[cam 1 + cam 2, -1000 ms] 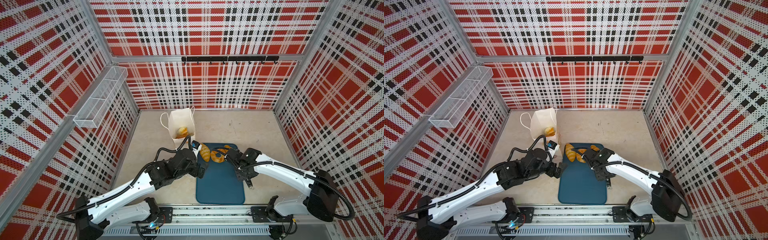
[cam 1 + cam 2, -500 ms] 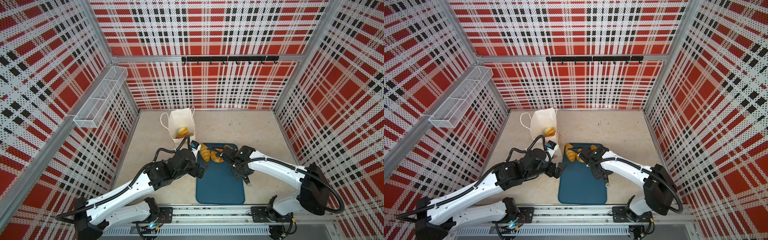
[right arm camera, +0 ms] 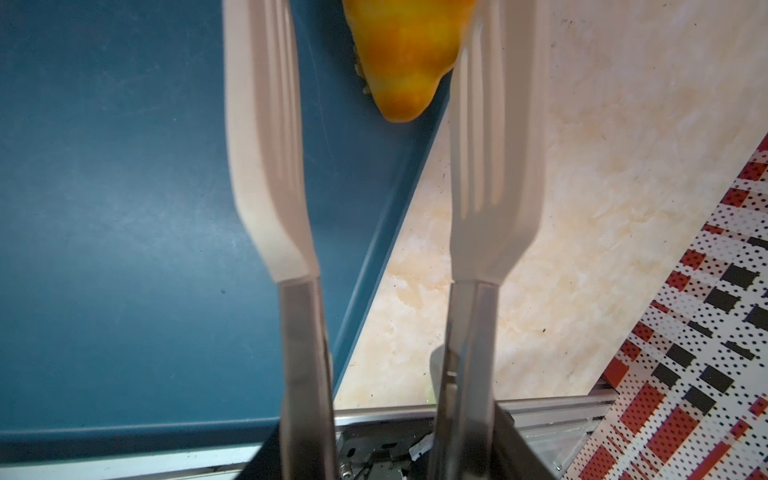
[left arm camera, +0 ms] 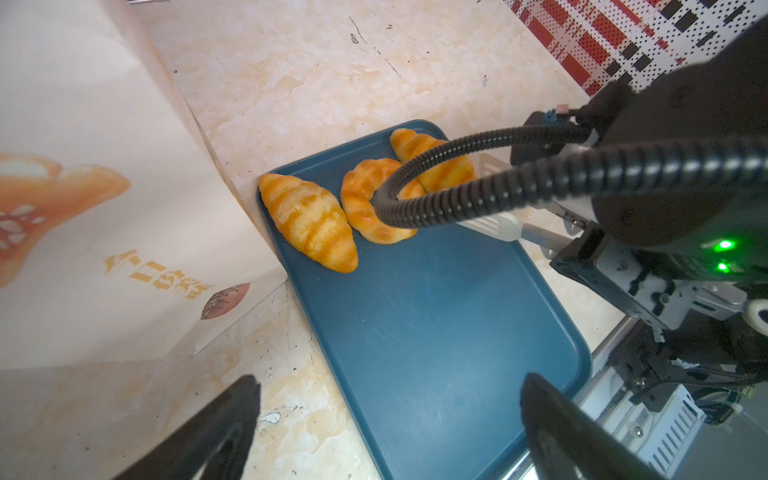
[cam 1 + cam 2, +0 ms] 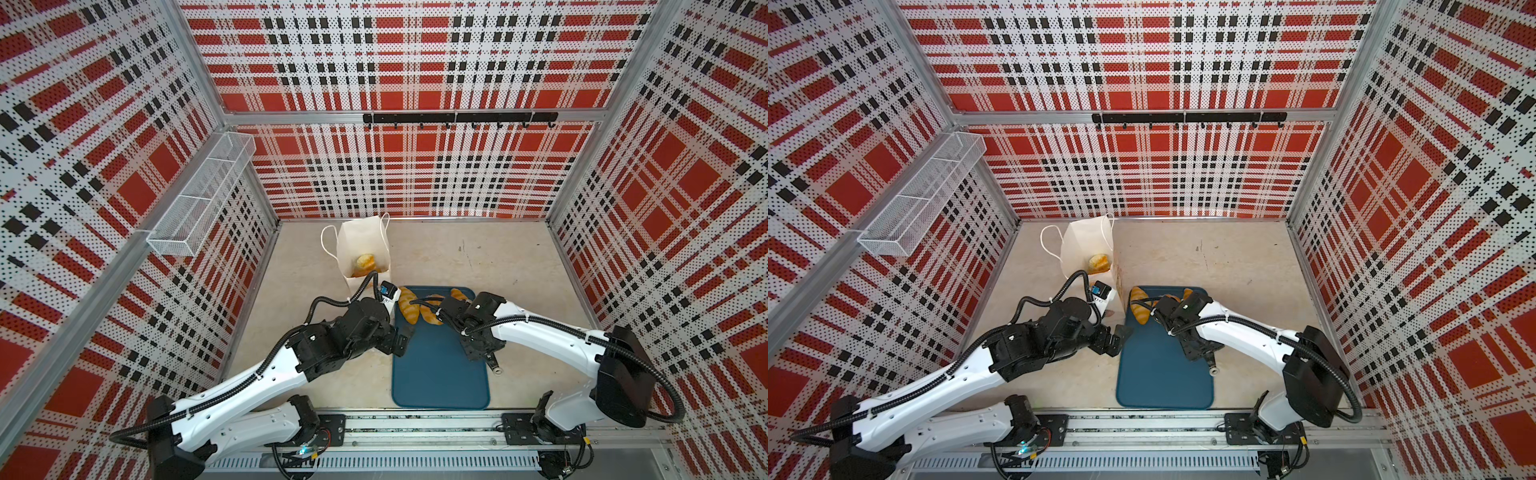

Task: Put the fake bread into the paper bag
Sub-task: 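Squeeze the right tongs on the farther croissant and lift it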

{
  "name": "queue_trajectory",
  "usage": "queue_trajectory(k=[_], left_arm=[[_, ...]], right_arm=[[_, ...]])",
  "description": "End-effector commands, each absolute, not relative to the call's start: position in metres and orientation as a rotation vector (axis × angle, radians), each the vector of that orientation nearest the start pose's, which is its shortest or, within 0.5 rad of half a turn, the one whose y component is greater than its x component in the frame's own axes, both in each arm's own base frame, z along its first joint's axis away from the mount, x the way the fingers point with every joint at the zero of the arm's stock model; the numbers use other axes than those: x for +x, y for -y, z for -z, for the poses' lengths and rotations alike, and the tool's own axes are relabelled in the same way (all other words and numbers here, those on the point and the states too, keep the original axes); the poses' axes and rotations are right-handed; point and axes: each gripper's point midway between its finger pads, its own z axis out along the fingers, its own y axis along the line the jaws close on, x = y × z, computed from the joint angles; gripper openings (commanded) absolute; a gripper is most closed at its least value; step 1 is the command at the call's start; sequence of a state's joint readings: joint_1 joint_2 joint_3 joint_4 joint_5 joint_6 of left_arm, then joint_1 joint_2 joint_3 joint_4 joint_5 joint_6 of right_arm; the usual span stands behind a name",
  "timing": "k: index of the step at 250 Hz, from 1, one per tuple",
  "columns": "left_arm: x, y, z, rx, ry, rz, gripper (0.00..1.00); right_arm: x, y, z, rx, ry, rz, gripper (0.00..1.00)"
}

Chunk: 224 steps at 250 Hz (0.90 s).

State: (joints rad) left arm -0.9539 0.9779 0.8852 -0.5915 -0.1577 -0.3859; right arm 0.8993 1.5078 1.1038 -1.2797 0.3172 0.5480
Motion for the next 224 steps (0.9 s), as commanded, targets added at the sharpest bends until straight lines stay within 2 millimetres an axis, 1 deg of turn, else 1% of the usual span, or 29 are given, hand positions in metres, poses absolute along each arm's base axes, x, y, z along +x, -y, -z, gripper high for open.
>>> queue_trajectory(k=[1,19,43,68,90,111,162,224], left_arm=[[0.203,0.232,-0.214,0.534,-2.237,0.534,0.99],[0.203,0.232,-0.214,0.533,-2.236,0.535,0.99],[0.203,0.232,-0.212,0.532,-2.238,0.536,1.0],[0.203,0.232,-0.21,0.537,-2.245,0.536,0.99],[0.203,0.233,-0.21,0.538,-2.249,0.538,0.99],[0.203,0.233,-0.209,0.539,-2.25,0.538,1.0],[0.203,0.23,-0.21,0.53,-2.247,0.536,1.0],[0.203,0.228,-0.208,0.527,-2.251,0.532,0.99]], right_arm=[[0.183,-0.149,-0.108,-0.527,-2.923,0.448,0.48],[0.182,-0.152,-0.112,-0.52,-2.915,0.424,0.48],[0.184,-0.145,-0.116,-0.495,-2.89,0.467,0.5],[0.187,-0.142,-0.117,-0.504,-2.874,0.498,0.55],[0.19,-0.142,-0.114,-0.515,-2.873,0.524,0.56],[0.194,-0.14,-0.113,-0.515,-2.87,0.551,0.56],[0.204,-0.144,-0.113,-0.53,-2.863,0.539,0.55],[0.21,-0.138,-0.105,-0.547,-2.878,0.573,0.53]])
